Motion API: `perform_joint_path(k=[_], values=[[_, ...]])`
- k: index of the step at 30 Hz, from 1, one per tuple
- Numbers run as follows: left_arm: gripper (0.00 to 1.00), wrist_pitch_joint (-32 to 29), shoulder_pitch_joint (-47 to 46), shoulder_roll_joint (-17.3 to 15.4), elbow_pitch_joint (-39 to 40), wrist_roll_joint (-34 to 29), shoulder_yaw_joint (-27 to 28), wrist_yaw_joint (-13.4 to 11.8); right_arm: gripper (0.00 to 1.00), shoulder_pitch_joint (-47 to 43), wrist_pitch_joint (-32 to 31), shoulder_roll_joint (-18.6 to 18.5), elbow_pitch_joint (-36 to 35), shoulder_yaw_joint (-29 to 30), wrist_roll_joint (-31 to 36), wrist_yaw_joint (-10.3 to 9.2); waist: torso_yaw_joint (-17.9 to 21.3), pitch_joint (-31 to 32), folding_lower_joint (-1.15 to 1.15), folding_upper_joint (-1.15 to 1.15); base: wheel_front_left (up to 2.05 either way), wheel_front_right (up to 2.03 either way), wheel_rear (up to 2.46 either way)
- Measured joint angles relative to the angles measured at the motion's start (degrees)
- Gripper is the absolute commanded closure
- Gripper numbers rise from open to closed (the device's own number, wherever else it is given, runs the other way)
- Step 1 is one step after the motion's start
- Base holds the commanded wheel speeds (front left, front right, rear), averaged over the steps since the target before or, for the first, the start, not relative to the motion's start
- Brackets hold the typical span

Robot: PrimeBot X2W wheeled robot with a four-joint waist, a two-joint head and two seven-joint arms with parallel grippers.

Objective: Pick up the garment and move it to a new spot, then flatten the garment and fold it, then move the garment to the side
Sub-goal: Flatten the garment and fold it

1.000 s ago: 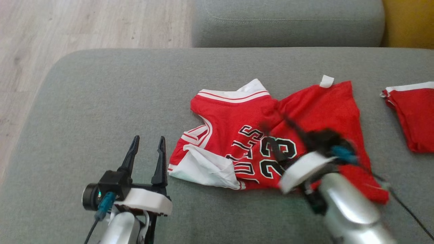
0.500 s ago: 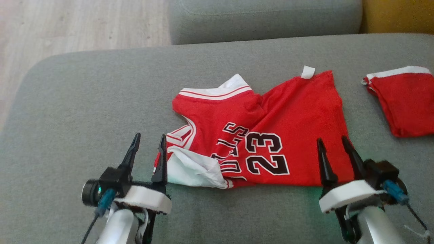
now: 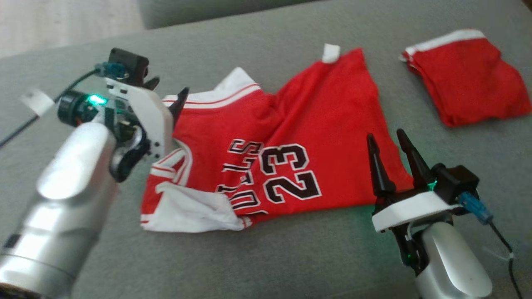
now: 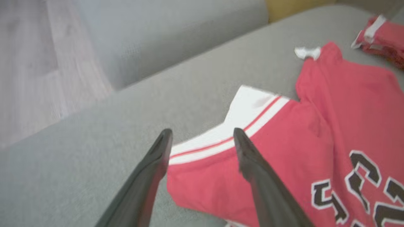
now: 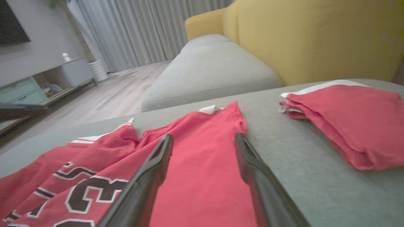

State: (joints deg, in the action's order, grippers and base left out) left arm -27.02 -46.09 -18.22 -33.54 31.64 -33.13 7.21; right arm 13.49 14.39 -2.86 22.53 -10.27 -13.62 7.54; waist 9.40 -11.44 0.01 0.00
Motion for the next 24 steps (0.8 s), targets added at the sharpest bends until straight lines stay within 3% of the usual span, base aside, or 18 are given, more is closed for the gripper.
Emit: perform_joint_path(k=[3,9,22,24], values=[[0.00,-4.54,-1.13,-3.97,-1.24,4.39,-4.31,0.37,0.00,0.12,0.00,-0.01,-0.64,-0.33,-0.66,0.00,2.40,-1.87,0.00,0.00,0.00,0.00,0.00],[0.00,-6.25,-3.24,-8.68,-3.61,6.61,-9.24,0.37,0.00,0.16,0.00,0.01,-1.40,-1.23,-1.49,0.00,5.52,-4.73,0.00,0.00,0.00,0.00,0.00],[0.00,-7.51,-8.99,-10.47,-8.68,12.48,-13.47,0.37,0.00,0.90,0.00,0.02,-2.37,-2.83,-2.54,0.00,8.89,-8.79,-0.01,0.00,0.00,0.00,0.00],[0.96,-9.48,-9.55,-11.04,-7.95,14.57,-14.54,0.37,0.00,1.70,0.00,0.03,-2.44,-2.82,-2.55,0.00,9.05,-8.98,-0.02,0.00,0.00,0.00,0.00]])
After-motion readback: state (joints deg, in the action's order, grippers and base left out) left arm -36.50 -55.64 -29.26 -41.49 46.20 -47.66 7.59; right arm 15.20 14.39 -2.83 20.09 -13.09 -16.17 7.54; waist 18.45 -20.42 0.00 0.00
